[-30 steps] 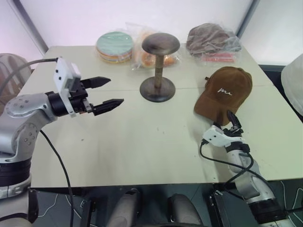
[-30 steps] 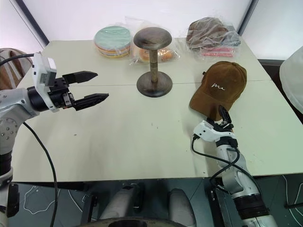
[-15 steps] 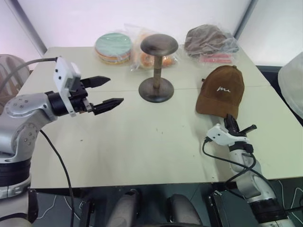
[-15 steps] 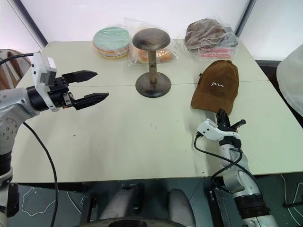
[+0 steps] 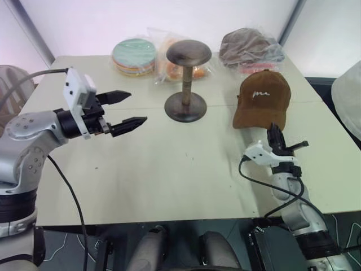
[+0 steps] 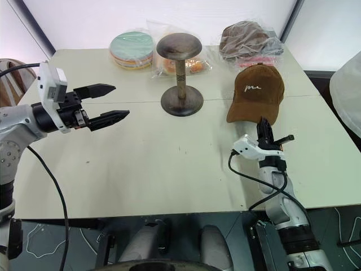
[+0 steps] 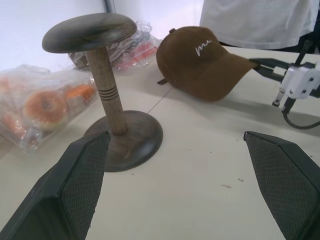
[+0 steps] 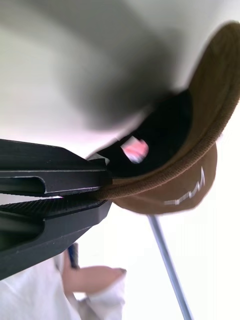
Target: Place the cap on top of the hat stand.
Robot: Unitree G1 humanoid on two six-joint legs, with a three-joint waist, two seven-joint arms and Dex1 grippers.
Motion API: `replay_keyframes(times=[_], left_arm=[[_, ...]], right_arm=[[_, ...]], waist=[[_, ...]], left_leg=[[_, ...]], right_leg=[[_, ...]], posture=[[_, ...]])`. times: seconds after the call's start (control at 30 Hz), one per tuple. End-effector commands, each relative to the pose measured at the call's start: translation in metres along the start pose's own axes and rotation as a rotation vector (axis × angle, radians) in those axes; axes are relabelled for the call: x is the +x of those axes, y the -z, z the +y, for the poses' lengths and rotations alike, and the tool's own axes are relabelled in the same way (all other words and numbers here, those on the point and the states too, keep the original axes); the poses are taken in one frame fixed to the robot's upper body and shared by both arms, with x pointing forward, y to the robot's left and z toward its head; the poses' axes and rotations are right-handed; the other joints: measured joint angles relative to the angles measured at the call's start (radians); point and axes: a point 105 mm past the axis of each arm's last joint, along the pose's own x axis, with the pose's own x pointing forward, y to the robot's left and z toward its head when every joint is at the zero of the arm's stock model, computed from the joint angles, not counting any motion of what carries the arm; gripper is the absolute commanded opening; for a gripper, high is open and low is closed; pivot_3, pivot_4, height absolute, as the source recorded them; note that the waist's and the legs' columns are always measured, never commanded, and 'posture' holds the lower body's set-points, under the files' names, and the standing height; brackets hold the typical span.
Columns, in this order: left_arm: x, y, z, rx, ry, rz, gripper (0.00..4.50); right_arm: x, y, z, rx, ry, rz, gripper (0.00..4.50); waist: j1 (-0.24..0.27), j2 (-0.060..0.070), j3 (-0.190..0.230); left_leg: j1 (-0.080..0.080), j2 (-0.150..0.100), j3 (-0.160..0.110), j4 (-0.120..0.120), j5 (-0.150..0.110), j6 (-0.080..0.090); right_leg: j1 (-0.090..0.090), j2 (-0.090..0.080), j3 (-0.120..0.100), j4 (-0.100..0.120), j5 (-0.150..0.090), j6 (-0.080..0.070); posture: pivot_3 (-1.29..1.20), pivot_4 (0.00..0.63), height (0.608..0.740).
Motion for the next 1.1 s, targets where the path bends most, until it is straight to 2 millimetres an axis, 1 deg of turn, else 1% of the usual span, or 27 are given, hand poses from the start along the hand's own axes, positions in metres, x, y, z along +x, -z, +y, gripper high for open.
replay_keyframes(times=[0.03, 0.27, 0.33, 0.4, 0.5, 0.67, 0.73, 0.83, 0.9, 1.0, 1.1], left_arm=[[-0.002, -0.013, 0.002, 0.053, -0.005, -0.021, 4.50], [0.000, -0.012, 0.004, 0.047, 0.012, -0.013, 4.50], [0.002, -0.011, 0.004, 0.043, 0.022, -0.010, 4.50], [0.005, -0.011, 0.003, 0.039, 0.030, -0.012, 4.50], [0.005, -0.010, 0.005, 0.036, 0.030, -0.011, 4.50], [0.006, -0.009, 0.003, 0.029, 0.027, -0.012, 4.50], [0.006, -0.009, 0.003, 0.028, 0.024, -0.013, 4.50], [0.006, -0.008, 0.004, 0.028, 0.020, -0.013, 4.50], [0.006, -0.009, 0.003, 0.030, 0.018, -0.014, 4.50], [0.006, -0.008, 0.004, 0.031, 0.014, -0.014, 4.50], [0.004, -0.010, 0.004, 0.035, 0.009, -0.012, 4.50]], right_arm=[[0.011, -0.020, -0.035, 0.022, 0.145, -0.075, 0.08], [0.029, -0.051, -0.068, 0.101, 0.248, -0.126, 0.08], [0.039, -0.066, -0.080, 0.120, 0.274, -0.158, 0.08], [0.048, -0.076, -0.091, 0.132, 0.298, -0.177, 0.08], [0.057, -0.088, -0.103, 0.154, 0.323, -0.196, 0.08], [0.069, -0.121, -0.116, 0.204, 0.352, -0.276, 0.08], [0.074, -0.136, -0.116, 0.231, 0.355, -0.315, 0.08], [0.077, -0.155, -0.110, 0.265, 0.350, -0.361, 0.08], [0.076, -0.170, -0.103, 0.286, 0.333, -0.405, 0.08], [0.073, -0.185, -0.094, 0.302, 0.315, -0.460, 0.08], [0.065, -0.201, -0.079, 0.326, 0.274, -0.520, 0.08]], waist=[[0.000, 0.000, 0.000], [-0.002, 0.000, 0.000], [-0.003, 0.000, 0.000], [-0.003, 0.001, 0.000], [-0.001, 0.001, 0.000], [-0.005, 0.001, 0.001], [-0.006, 0.001, 0.001], [-0.007, 0.001, 0.001], [-0.006, 0.001, 0.001], [-0.005, 0.001, 0.001], [-0.006, 0.001, 0.001]], left_leg=[[0.000, 0.000, 0.000, 0.000, 0.000, 0.000], [-0.001, 0.000, 0.000, -0.001, 0.000, 0.000], [-0.001, 0.000, 0.000, -0.001, 0.000, 0.000], [-0.001, 0.000, 0.000, -0.001, 0.000, 0.000], [-0.001, 0.000, 0.000, -0.001, 0.000, -0.001], [-0.002, 0.000, 0.000, -0.002, 0.001, -0.001], [-0.002, 0.000, 0.000, -0.002, 0.003, -0.005], [-0.002, 0.000, 0.000, -0.003, 0.003, -0.005], [-0.002, 0.000, 0.000, -0.003, 0.004, -0.006], [-0.002, 0.000, 0.000, -0.003, 0.004, -0.007], [-0.002, 0.000, 0.000, -0.003, 0.004, -0.007]], right_leg=[[0.000, 0.000, 0.000, 0.000, 0.000, 0.000], [-0.002, 0.000, 0.000, 0.000, 0.000, 0.000], [-0.002, 0.000, 0.000, 0.000, 0.000, 0.000], [-0.002, 0.000, 0.000, 0.000, 0.000, 0.000], [-0.003, 0.000, 0.000, 0.000, 0.000, 0.000], [-0.004, 0.000, 0.000, 0.000, 0.000, 0.000], [-0.004, 0.000, 0.001, 0.000, 0.000, 0.000], [-0.005, 0.000, 0.001, 0.000, 0.000, 0.000], [-0.006, 0.000, 0.001, 0.000, 0.000, 0.000], [-0.008, 0.000, 0.001, 0.000, 0.000, 0.000], [-0.009, 0.000, 0.001, 0.000, 0.000, 0.000]], posture=[[0.00, 0.150, 0.740], [0.00, 0.150, 0.740], [0.00, 0.150, 0.740], [0.00, 0.150, 0.740], [0.00, 0.150, 0.740], [0.00, 0.150, 0.740], [0.00, 0.150, 0.740], [0.00, 0.150, 0.740], [0.00, 0.150, 0.740], [0.00, 0.150, 0.740], [0.00, 0.150, 0.740]])
